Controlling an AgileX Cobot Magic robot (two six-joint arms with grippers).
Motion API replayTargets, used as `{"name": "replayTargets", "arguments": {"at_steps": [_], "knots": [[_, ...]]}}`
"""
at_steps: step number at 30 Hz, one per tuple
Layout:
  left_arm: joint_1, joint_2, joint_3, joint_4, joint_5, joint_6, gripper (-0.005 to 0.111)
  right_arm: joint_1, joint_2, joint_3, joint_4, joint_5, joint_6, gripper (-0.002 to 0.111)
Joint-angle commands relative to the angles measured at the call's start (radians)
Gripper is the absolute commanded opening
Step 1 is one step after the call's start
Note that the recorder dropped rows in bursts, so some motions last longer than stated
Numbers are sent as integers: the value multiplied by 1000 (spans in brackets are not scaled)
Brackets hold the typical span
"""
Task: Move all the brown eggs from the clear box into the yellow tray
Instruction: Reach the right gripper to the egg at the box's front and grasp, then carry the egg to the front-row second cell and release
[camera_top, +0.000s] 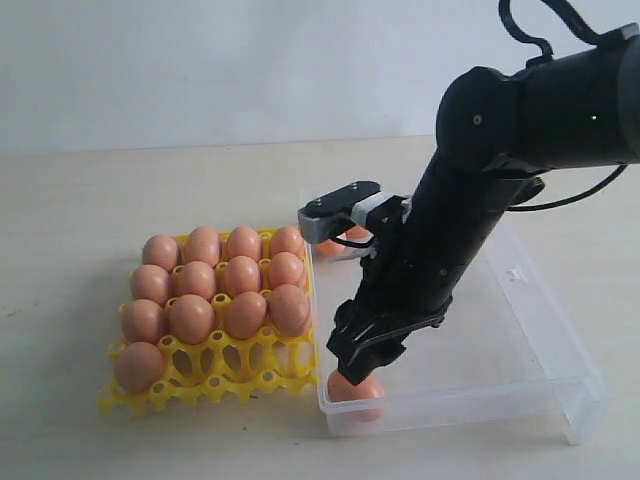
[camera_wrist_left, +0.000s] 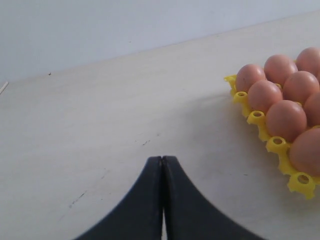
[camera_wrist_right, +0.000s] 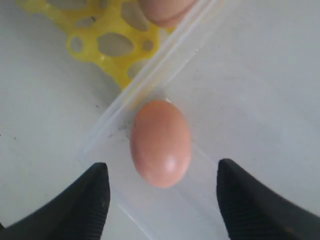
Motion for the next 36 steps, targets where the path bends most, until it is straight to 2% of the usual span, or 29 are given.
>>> {"name": "replayTargets", "arguments": {"at_steps": [1,15,17,19,20,23,25,28,30,32,34,35,36], "knots": [[-1,-6,-4,-1,-7,0,0,21,58,-51,18,31,-24,61],[-1,-6,-4,-1,-7,0,0,21,193,-79,-17,34,-89,59],[-1,-6,-4,-1,-7,0,0,21,201,-79,-17,17,-107,48],[-1,-6,-4,-1,-7,0,0,21,197,-79,-19,-29,-116,13],[-1,-6,-4,-1,-7,0,0,21,181,-79,-17,-48,-153,1],[-1,-6,-4,-1,-7,0,0,21,105,-74,-15,-109,-155,0],[-1,-6,-4,-1,-7,0,0,23,17,-32,10,-307,-153,0],[-1,-6,-4,-1,-7,0,0,118,-71,106,80,-779,-147,0],[-1,-6,-4,-1,-7,0,0,184,-60,157,80,-970,-112,0],[-1,-6,-4,-1,-7,0,0,242,-26,174,-2,-1089,43,0],[-1,-6,-4,-1,-7,0,0,277,15,174,-240,-1200,330,0],[-1,-6,-4,-1,-7,0,0,286,47,174,-390,-1283,535,0],[-1,-6,-4,-1,-7,0,0,288,63,174,-461,-1319,636,0]]}}
